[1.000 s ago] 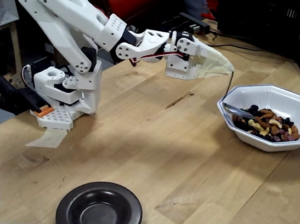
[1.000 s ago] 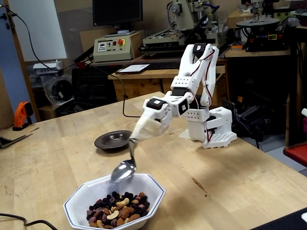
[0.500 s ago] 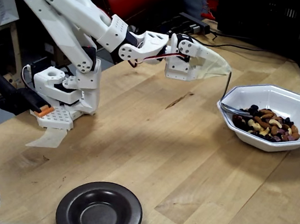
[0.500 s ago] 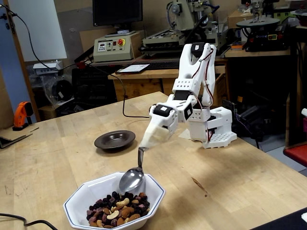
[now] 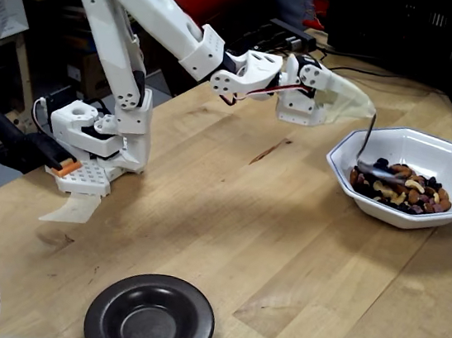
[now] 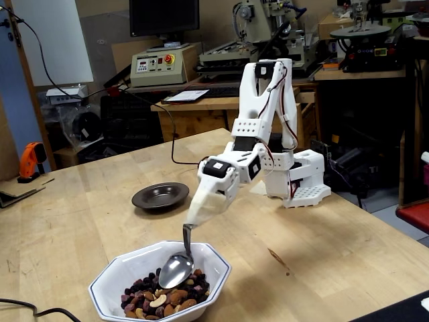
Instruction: Use spoon to transfer food from the white bowl to brown plate
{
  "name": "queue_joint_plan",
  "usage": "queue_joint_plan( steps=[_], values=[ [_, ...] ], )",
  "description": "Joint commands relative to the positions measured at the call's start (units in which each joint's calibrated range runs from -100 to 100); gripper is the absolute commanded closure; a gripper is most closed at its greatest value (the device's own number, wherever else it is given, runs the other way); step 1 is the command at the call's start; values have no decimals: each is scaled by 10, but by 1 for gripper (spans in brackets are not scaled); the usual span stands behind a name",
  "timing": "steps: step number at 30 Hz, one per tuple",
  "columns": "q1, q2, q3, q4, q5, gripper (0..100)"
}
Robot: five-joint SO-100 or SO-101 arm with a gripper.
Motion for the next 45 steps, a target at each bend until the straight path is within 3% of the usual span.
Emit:
queue_joint_plan(
  steps=[1, 7, 15, 19, 26, 45],
  values=[
    [3, 50, -53, -24, 4, 96],
    [15, 72, -83, -47, 5, 96],
    [110, 72, -132, -44, 6, 96],
    [132, 72, -130, -44, 31, 96],
    [134, 72, -129, -48, 66, 96],
    [80, 72, -127, -44, 66, 96]
  ],
)
